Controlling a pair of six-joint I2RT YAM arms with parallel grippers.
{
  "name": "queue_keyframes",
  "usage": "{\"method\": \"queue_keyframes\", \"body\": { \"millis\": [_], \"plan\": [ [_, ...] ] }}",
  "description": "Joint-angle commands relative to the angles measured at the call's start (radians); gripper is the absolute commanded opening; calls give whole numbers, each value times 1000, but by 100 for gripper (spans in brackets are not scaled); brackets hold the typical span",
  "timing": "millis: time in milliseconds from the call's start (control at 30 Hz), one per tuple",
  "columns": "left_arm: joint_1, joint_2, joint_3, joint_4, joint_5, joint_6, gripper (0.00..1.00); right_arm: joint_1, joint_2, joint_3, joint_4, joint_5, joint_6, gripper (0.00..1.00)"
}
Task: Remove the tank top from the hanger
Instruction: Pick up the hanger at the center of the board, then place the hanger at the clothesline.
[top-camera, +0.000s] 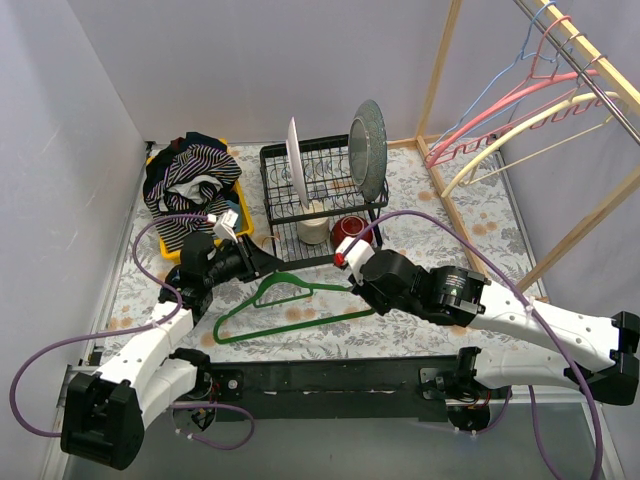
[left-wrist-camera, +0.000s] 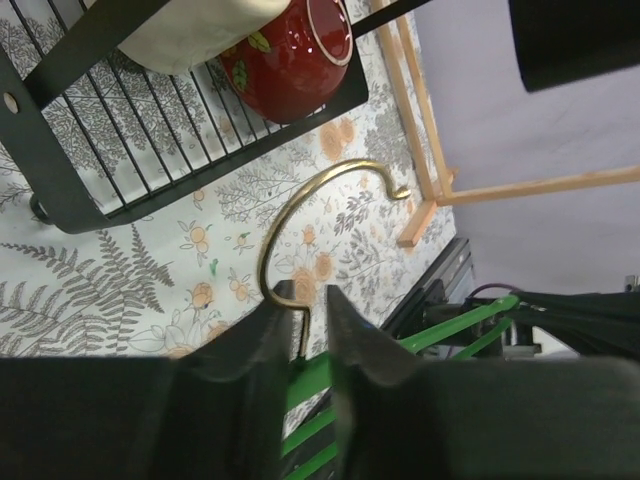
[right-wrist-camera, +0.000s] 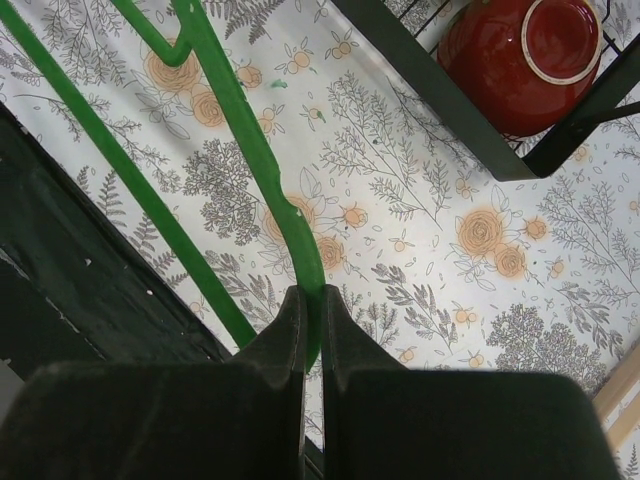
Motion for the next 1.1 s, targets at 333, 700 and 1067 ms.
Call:
{"method": "queue_keyframes", "body": {
  "millis": [333,700,1067],
  "plan": [
    [-8,-259,210,-246,-25,2,0,6,-64,148,9,-74,17,16],
    [-6,-316,550,-398,-127,25,0,6,-133,415,-20,-168,46,51],
    [-6,-132,828,-390,-196,121,0,6,-173,494,245,-22,87,75]
  ]
}}
